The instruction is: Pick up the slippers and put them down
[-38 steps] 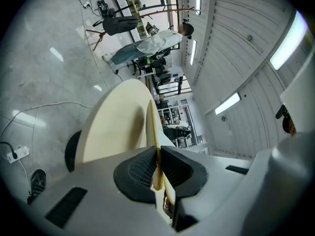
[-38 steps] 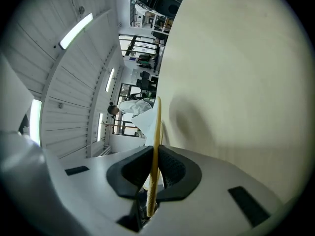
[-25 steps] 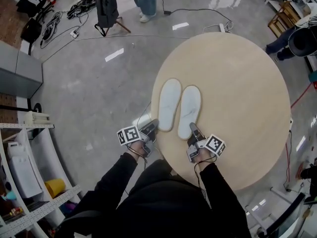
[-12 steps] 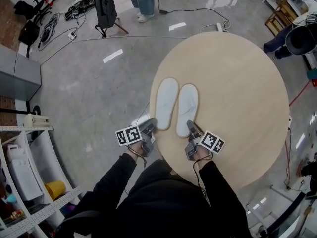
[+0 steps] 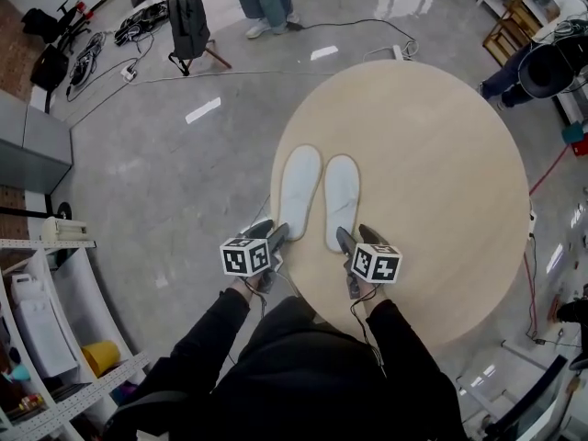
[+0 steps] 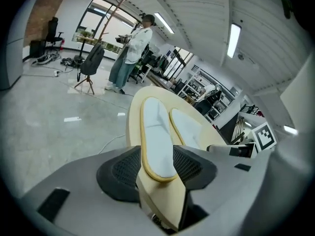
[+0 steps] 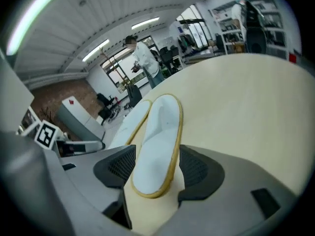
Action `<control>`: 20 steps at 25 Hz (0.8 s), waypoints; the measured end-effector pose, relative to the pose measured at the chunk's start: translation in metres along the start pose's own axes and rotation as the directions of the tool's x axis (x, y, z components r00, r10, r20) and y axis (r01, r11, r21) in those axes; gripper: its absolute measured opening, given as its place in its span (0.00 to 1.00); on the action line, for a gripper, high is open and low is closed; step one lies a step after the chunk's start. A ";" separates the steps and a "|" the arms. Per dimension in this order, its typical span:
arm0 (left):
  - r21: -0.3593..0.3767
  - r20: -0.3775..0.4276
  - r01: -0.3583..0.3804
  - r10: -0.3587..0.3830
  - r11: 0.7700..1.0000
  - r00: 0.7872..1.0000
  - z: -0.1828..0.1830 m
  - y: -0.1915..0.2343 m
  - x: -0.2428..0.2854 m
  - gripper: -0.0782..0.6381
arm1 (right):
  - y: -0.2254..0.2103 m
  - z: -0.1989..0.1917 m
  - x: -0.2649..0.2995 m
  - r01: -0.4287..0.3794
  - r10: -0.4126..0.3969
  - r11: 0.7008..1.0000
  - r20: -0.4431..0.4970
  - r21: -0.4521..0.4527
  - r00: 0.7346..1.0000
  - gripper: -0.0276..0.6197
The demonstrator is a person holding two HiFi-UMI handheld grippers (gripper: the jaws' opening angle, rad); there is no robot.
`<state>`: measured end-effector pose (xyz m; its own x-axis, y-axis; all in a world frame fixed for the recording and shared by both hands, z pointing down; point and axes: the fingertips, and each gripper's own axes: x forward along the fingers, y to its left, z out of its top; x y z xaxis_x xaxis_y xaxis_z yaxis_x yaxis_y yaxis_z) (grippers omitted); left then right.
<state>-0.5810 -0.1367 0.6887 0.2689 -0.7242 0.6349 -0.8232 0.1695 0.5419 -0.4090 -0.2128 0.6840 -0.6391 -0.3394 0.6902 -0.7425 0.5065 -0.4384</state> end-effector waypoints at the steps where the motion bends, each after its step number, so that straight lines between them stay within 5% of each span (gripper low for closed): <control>1: 0.017 0.003 0.000 0.000 1.000 1.000 0.001 -0.003 -0.002 0.38 | -0.001 0.000 -0.003 0.031 -0.032 0.997 -0.013 -0.072 0.999 0.45; 4: 0.060 0.027 0.015 -0.017 0.998 1.000 0.005 -0.016 -0.011 0.39 | 0.000 0.004 -0.014 0.065 -0.066 0.983 0.001 -0.173 0.998 0.45; 10: 0.129 0.046 0.153 -0.161 0.980 0.986 -0.002 -0.075 -0.031 0.39 | 0.025 0.002 -0.053 -0.019 0.029 0.983 0.054 -0.181 0.998 0.45; 15: 0.191 0.012 0.270 -0.277 0.944 0.961 -0.024 -0.141 -0.037 0.36 | 0.041 -0.013 -0.098 -0.136 0.148 0.975 0.056 -0.174 0.987 0.14; 20: 0.250 -0.027 0.344 -0.348 0.905 0.937 -0.051 -0.206 -0.053 0.23 | 0.041 -0.030 -0.152 -0.221 0.232 0.966 0.068 -0.136 0.970 0.07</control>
<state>-0.3999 -0.0992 0.5717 0.5521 -0.7195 0.4213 -0.7778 -0.2623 0.5712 -0.3365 -0.1165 0.5784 -0.8059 -0.2656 0.5292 -0.5483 0.6721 -0.4977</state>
